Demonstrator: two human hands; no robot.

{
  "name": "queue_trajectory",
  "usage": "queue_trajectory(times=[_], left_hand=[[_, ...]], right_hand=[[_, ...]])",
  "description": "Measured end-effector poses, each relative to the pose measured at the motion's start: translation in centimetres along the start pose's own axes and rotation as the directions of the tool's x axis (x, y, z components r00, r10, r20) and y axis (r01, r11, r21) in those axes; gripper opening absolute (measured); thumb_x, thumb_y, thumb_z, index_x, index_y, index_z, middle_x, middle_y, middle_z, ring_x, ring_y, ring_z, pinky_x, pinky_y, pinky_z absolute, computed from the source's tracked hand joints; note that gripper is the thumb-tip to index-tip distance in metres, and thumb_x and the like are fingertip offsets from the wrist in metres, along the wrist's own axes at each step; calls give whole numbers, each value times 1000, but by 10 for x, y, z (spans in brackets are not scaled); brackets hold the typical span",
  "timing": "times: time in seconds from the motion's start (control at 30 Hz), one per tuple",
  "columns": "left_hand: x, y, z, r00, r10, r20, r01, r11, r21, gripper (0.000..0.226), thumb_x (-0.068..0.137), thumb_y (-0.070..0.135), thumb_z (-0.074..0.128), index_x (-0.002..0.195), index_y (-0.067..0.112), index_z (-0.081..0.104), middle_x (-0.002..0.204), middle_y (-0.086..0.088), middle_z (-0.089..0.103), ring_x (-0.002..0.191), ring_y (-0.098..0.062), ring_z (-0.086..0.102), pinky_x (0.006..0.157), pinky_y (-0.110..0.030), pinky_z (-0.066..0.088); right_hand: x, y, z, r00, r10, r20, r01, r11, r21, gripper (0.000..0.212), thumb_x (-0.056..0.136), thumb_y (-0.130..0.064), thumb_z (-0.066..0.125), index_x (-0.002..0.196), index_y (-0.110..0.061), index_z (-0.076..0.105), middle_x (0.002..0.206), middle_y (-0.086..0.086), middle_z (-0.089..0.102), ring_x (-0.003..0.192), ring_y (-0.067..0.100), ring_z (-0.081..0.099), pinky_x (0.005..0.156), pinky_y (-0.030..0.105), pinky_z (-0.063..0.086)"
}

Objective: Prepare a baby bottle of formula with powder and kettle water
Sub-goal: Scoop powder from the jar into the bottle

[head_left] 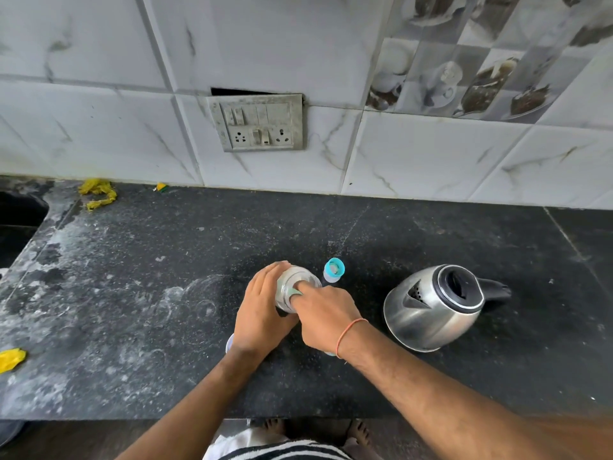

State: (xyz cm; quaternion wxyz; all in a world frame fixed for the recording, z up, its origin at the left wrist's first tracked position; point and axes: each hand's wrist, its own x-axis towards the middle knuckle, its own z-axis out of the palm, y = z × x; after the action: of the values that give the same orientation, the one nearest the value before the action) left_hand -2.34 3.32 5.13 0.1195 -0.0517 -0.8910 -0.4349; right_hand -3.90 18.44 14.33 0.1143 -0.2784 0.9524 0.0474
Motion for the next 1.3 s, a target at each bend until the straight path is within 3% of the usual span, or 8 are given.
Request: queue_trajectory(times=[0.33,0.53,0.63,0.8,1.0,1.1,1.2,1.3], left_hand=[[2,-5,-2,999,-32,26,33,999,-15,94,79,31,97,159,20,49,164,14,50,151,-8,47,122,-35,44],[2,-7,-2,999,-20,25,21,1000,-17,94,79,36,99,157,24,48,162,14,52,150,-10,51,119,-42,51],[2,-6,-2,1000,-14,20,14,1000,-4,94,78,33,100,157,23,49,162,15,52,150,-10,51,118,-44,52],[4,-4,-2,1000,11,19,-10,1000,-29,94,78,30,100,157,19,50,161,14,52,149,-12,52,119,-43,50],[6,-3,-8,1000,-24,14,25,998,-63,93,79,23,100,157,27,48,161,17,50,149,-7,50,119,-42,50],[7,-5,-10,999,-40,-1,40,996,-77,94,79,20,100,157,28,48,160,17,50,149,-7,50,120,-42,50],[8,-6,-12,998,-61,-7,60,993,-100,95,79,21,100,158,28,47,160,16,51,149,-5,50,120,-41,50],[8,-5,-12,998,-59,-7,58,993,-103,96,78,23,100,158,28,47,160,16,52,148,-6,51,119,-40,51]], right_hand=[[-15,18,-6,981,-46,-187,69,991,118,26,108,-39,58,125,-22,68,122,-4,68,94,26,70,72,39,54],[-8,39,8,959,-30,-280,90,974,206,31,100,-8,63,124,-24,72,111,0,76,84,31,72,64,44,56],[-6,44,12,918,36,-394,56,974,220,29,101,-14,68,127,-24,71,96,0,79,71,28,72,55,42,58],[-2,46,18,895,11,-447,94,973,213,12,92,-9,77,98,-18,81,96,-1,70,64,25,67,49,38,57],[1,46,24,874,18,-485,126,957,261,34,86,4,75,112,-17,82,111,-3,73,75,25,73,56,36,61],[-1,44,18,843,48,-536,129,949,289,49,80,7,80,123,-18,80,104,-1,81,75,24,76,56,32,60],[-3,43,14,820,5,-572,155,960,231,37,92,-8,80,127,-20,76,73,-1,73,56,24,67,42,32,52],[0,47,16,776,-53,-629,220,957,190,30,96,-12,76,125,-19,73,77,-1,72,61,25,66,45,39,53]])
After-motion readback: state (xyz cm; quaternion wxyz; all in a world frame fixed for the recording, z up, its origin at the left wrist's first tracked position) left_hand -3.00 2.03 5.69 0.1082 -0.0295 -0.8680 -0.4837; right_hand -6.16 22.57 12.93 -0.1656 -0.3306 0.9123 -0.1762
